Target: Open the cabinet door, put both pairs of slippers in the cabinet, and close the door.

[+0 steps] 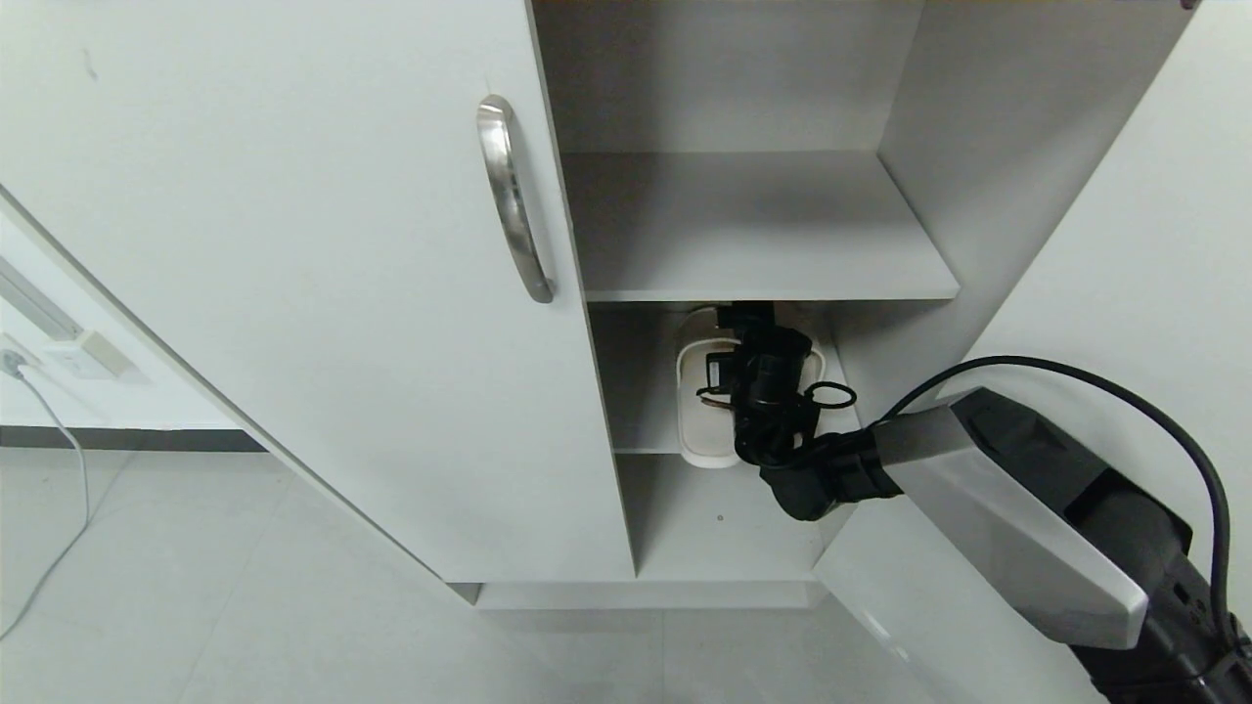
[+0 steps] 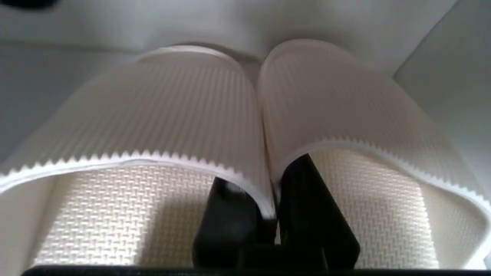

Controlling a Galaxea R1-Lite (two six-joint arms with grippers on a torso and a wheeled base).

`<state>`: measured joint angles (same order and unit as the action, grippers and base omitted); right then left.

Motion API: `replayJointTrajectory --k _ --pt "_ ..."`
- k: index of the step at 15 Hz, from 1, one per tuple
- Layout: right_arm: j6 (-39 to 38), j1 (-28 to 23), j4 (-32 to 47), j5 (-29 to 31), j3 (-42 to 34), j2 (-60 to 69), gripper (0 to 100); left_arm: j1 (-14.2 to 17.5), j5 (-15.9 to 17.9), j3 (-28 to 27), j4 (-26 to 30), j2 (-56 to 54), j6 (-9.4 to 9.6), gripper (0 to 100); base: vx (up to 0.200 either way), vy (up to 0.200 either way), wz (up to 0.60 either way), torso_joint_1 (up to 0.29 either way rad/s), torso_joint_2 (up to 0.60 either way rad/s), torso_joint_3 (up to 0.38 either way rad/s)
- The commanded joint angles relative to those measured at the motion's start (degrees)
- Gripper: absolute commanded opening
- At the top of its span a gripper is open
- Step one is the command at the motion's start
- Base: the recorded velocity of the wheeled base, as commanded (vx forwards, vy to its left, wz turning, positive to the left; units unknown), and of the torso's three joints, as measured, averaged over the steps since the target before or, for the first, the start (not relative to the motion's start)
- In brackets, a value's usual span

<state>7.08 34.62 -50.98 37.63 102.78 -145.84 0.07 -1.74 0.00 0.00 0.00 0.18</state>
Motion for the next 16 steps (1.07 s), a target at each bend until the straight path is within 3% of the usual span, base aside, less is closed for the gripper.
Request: replayJointTrajectory --k 1,6,7,10,16 --pt "0.0 0.0 0.3 0.0 0.4 -0.4 0 0.0 0.0 0.0 0.0 0.1 -0.01 0 0.0 0.0 0.0 0.0 0.0 0.0" --pt "0.0 0.0 0.7 0.0 0.3 -0.5 0 0.0 -0.1 0.0 0.0 0.1 -0.01 0 0.0 0.0 0.0 0.0 0.0 0.0" --pt "0.0 0.0 0.7 0.0 0.3 -0.5 100 0.0 0.0 0.0 0.0 0.1 -0.01 0 0.0 0.0 0.0 0.0 0.0 0.0" --pt "0.1 0.1 0.5 0.3 -1.2 0.2 100 0.0 0.0 -0.1 0.1 0.1 -0.09 0 0.0 0.0 0.0 0.0 0.0 0.0" --pt "0.1 2.6 -4.7 0.5 -16.1 9.5 100 0.0 0.1 0.0 0.1 0.1 -0.09 0 0.0 0.0 0.0 0.0 0.0 0.0"
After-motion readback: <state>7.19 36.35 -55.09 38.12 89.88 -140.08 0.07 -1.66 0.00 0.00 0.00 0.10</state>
